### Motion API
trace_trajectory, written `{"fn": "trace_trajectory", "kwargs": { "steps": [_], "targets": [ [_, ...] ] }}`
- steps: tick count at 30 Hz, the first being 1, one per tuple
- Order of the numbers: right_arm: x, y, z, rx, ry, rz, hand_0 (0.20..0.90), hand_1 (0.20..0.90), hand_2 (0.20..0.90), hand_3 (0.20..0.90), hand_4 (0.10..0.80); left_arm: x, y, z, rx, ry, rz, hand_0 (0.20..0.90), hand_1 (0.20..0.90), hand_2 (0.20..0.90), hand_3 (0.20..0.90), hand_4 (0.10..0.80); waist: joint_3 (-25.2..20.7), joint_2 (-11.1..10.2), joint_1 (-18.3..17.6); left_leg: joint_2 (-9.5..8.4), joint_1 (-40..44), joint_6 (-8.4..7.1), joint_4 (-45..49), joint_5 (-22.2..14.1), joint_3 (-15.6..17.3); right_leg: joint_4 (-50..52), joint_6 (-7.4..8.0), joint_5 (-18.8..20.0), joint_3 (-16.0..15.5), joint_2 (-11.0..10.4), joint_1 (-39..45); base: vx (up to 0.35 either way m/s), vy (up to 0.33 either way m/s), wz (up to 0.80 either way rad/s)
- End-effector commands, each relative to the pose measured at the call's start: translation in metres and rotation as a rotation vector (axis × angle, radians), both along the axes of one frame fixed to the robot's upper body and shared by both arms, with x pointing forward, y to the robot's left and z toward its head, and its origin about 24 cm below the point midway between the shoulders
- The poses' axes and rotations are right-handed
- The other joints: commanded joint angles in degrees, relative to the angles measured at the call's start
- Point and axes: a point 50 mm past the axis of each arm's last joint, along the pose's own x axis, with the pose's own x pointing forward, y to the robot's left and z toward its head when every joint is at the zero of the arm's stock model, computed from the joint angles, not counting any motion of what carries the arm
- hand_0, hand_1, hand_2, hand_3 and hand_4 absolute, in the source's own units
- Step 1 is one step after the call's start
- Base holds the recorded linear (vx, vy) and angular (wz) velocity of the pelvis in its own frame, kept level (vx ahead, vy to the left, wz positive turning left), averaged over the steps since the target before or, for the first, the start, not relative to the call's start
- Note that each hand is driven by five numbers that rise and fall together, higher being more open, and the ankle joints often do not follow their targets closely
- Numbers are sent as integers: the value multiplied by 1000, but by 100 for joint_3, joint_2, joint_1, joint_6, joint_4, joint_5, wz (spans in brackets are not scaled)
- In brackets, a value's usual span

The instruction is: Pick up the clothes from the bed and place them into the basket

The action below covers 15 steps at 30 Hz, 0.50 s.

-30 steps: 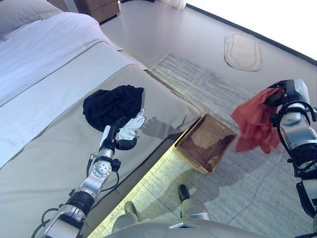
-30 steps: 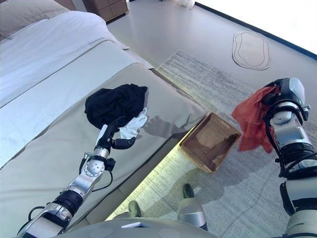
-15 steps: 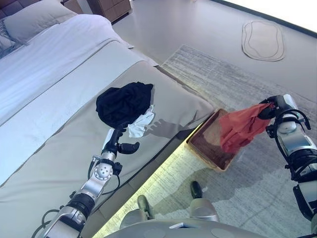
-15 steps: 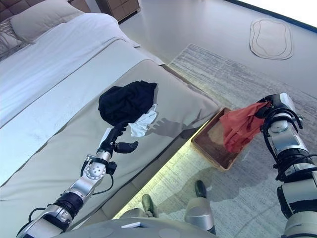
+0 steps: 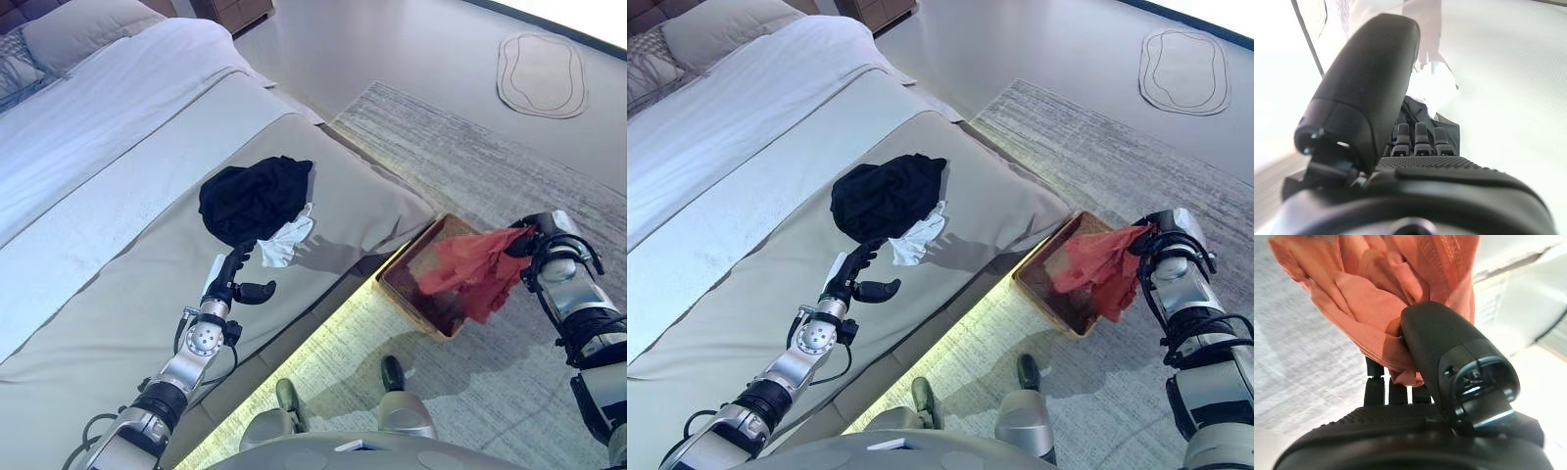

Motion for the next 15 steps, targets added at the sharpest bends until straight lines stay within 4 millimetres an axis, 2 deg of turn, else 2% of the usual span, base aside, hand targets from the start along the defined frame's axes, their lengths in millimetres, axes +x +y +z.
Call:
{"fn": "trace_trajectory", "kwargs": {
  "steps": [1,6,15],
  "targets": [
    [28,5,42,-66,-136,81,900,900,900,900,800,28,-5,40,16,-186,-73,900,900,900,900,800,-56,-295,148,207,158,-130,9,-427,-70,308,104,-111,-119,-464,-115,0,0,0],
    [24,6,26,-38,-87,79,900,900,900,900,800,26,-4,38,20,-177,-80,900,900,900,900,800,-75,-298,227,216,136,-121,9,-407,-121,301,95,-123,-185,-469,-72,0,0,0],
    [19,5,17,-33,-59,69,900,900,900,900,800,23,4,36,33,-166,-77,900,900,900,900,800,-120,-379,290,230,143,-111,9,-404,-151,271,101,-125,-259,-462,6,7,-10,6]
  ]
}}
